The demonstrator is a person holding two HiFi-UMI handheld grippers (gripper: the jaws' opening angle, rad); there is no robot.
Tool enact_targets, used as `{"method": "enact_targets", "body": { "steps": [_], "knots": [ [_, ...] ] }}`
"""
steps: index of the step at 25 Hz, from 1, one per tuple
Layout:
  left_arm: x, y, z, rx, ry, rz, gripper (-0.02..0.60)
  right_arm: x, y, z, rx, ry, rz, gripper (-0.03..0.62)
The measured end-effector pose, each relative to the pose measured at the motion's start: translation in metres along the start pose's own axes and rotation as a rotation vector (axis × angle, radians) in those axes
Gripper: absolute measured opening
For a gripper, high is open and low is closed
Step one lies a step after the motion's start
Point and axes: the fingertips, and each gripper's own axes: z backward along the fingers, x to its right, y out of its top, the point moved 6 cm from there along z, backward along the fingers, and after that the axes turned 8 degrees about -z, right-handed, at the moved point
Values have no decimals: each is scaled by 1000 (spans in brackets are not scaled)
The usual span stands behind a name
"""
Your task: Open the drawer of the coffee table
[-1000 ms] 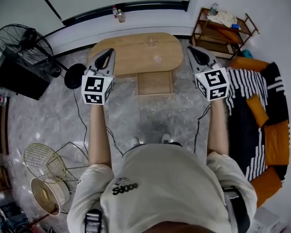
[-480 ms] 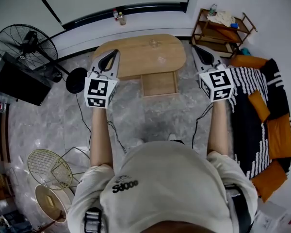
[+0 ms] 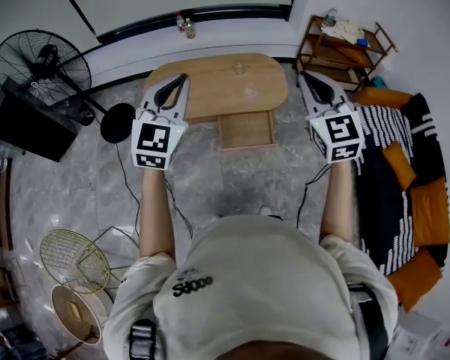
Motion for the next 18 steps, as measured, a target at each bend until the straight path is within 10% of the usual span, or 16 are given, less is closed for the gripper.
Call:
{"method": "enact_targets", "body": {
  "steps": [18],
  "knots": [
    [10,-9,-3,-17,-9,29,18,4,-14,-1,-36,9,24,6]
  ]
}}
